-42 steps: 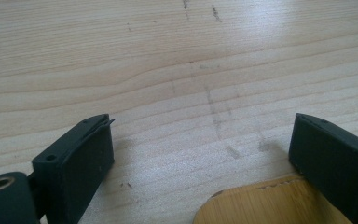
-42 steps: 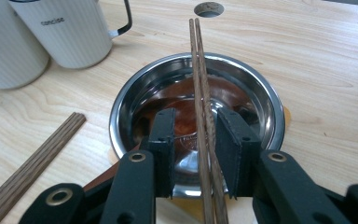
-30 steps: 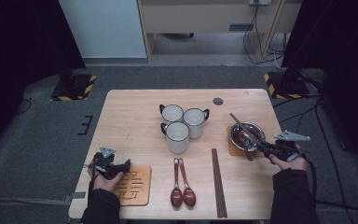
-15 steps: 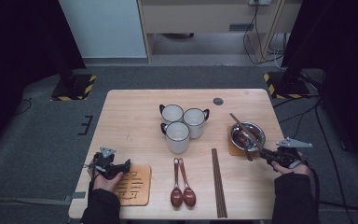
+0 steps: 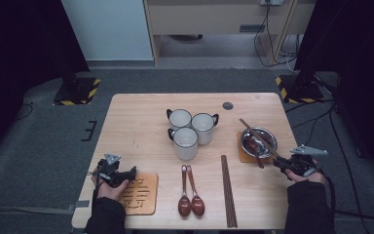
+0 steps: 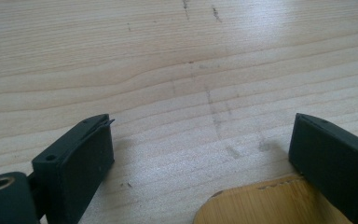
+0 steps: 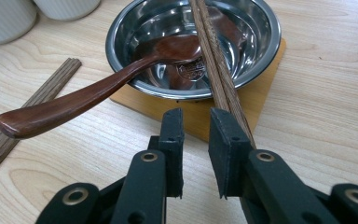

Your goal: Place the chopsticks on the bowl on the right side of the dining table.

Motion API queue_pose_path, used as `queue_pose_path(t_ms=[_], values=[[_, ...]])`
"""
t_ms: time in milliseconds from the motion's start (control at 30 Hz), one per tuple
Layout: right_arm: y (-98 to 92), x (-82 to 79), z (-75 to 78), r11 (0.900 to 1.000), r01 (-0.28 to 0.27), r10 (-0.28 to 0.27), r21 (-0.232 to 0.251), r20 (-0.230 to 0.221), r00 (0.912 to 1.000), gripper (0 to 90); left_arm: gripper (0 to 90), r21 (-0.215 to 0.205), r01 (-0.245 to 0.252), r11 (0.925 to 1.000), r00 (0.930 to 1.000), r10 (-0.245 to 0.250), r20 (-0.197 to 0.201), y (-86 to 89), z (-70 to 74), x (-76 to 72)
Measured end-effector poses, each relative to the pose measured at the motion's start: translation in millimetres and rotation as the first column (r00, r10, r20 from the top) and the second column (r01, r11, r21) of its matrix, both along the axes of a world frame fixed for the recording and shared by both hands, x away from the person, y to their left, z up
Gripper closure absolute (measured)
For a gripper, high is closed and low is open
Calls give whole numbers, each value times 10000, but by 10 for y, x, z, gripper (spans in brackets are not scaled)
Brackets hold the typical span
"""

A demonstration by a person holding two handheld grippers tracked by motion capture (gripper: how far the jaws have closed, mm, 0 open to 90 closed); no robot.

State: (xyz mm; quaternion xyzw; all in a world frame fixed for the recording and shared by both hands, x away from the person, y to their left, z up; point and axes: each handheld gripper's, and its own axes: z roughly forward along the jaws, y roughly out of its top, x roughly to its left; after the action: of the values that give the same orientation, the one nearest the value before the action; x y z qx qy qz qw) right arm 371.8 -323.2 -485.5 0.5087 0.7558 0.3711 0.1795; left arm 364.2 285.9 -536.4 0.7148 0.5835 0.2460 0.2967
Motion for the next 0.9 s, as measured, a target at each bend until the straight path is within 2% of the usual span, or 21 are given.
queue_pose_path(t_ms=[400, 700, 900], values=[[-107, -2, -9, 9992, 372, -372, 160, 10, 9993, 688, 55, 3, 1, 10000, 10000, -1, 0, 0, 0, 0], [-166, 21, -54, 9981, 606, -606, 69, 110, 9981, 617, 55, 7, 4, 10000, 10000, -4, -5, 0, 0, 0], [-156, 18, -3, 9978, 581, -589, 315, 266, 9979, 569, 55, 2, 0, 10000, 10000, 0, -1, 0, 0, 0]])
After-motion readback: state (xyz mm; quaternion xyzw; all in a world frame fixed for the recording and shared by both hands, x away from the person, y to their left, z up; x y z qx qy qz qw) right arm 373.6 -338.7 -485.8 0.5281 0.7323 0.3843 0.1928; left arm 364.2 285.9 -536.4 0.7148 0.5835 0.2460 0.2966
